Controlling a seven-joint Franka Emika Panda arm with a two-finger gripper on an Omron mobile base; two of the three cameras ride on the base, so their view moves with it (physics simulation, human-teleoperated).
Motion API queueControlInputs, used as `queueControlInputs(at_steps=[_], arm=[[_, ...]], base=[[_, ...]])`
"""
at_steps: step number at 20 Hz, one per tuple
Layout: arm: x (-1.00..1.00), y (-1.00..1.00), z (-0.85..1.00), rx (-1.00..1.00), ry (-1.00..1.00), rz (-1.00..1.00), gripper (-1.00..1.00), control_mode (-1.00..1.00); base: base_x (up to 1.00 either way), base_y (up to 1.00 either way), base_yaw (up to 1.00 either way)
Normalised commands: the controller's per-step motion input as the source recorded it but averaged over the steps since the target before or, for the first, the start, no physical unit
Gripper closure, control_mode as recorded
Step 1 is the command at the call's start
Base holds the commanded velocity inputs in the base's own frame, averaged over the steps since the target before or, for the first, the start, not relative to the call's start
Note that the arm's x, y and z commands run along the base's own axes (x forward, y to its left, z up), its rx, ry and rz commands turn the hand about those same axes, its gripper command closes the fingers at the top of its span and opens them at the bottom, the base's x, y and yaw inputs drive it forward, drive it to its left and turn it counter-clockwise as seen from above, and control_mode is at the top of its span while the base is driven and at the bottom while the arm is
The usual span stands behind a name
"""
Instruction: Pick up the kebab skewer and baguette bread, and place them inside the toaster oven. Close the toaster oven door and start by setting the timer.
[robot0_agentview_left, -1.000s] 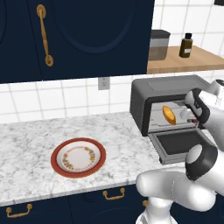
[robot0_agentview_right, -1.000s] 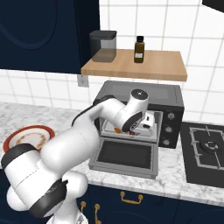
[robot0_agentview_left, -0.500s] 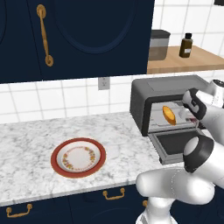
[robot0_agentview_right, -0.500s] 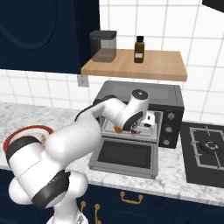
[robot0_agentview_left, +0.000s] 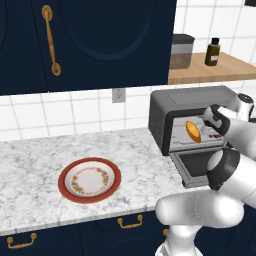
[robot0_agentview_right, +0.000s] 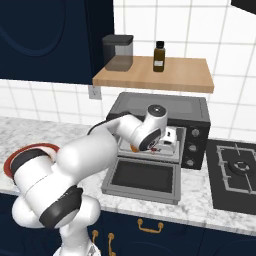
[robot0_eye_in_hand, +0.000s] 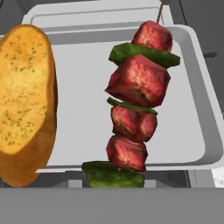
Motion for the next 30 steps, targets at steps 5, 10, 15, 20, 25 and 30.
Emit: queueControlInputs(at_steps=[5, 10, 15, 20, 25, 30], arm=[[0.27, 0.0, -0.15, 0.0, -0.04, 0.0, 1.0, -1.0], [0.14, -0.01, -0.11, 0.0, 0.0, 0.0, 1.0, -1.0], [0.0, -0.03, -0.14, 0.0, 0.0, 0.0, 1.0, -1.0], [0.03, -0.01, -0.02, 0.0, 0.0, 0.0, 1.0, -1.0], [-0.01, -0.02, -0.15, 0.0, 0.0, 0.0, -1.0, -1.0], [-0.05, 0.0, -0.22, -0.01, 0.0, 0.0, -1.0, -1.0]], base=[[0.0, 0.0, 0.0], [0.0, 0.0, 0.0], [0.0, 0.0, 0.0], [0.0, 0.0, 0.0], [0.0, 0.0, 0.0], [0.0, 0.0, 0.0]])
